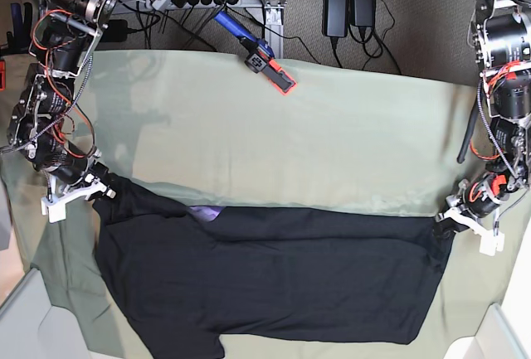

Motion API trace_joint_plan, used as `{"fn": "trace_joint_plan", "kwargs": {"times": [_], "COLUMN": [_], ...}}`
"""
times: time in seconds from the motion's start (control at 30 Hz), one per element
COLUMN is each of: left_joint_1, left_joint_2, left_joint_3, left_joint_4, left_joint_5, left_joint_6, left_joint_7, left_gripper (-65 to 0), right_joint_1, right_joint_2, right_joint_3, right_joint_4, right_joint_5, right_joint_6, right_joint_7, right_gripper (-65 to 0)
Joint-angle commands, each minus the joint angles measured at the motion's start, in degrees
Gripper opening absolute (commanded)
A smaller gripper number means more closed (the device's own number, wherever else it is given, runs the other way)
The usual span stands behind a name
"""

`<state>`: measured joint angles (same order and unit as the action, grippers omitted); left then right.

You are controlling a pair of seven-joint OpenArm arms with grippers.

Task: Fold the T-shirt properly
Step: 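Hold the folded edge with both grippers and lower it onto the shirt, then drag the folded shirt with both grippers toward the arms' bases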

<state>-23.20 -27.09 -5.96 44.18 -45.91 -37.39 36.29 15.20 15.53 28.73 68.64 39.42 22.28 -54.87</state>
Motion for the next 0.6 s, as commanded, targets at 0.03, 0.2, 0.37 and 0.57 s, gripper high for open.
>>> {"fn": "trace_joint_plan", "kwargs": {"times": [0.03, 0.2, 0.37, 0.57], "left_joint_1": [-1.4, -1.4, -1.4, -1.2], "left_joint_2": [-2.7, -6.1, -9.0, -9.3], "left_joint_3": [-0.2, -0.2, -0.2, -0.2], "left_joint_4": [2.4, 5.4, 5.5, 5.5], "left_joint_5": [-3.0, -10.8, -12.2, -14.7], "left_joint_6": [-2.6, -2.6, -2.6, -2.6], "left_joint_7": [2.4, 10.7, 11.8, 15.8], "left_gripper": [-65.0, -65.0, -65.0, -65.0], "right_joint_1": [1.3, 1.2, 0.9, 0.5], "right_joint_2": [1.5, 4.0, 8.0, 11.3], "right_joint_3": [0.0, 0.0, 0.0, 0.0], "right_joint_4": [1.8, 1.8, 1.8, 1.8], "right_joint_5": [2.4, 4.8, 6.0, 6.7], "right_joint_6": [3.5, 3.5, 3.5, 3.5], "right_joint_7": [-1.4, -3.5, -4.6, -5.4], "right_gripper": [-65.0, -65.0, -65.0, -65.0]}}
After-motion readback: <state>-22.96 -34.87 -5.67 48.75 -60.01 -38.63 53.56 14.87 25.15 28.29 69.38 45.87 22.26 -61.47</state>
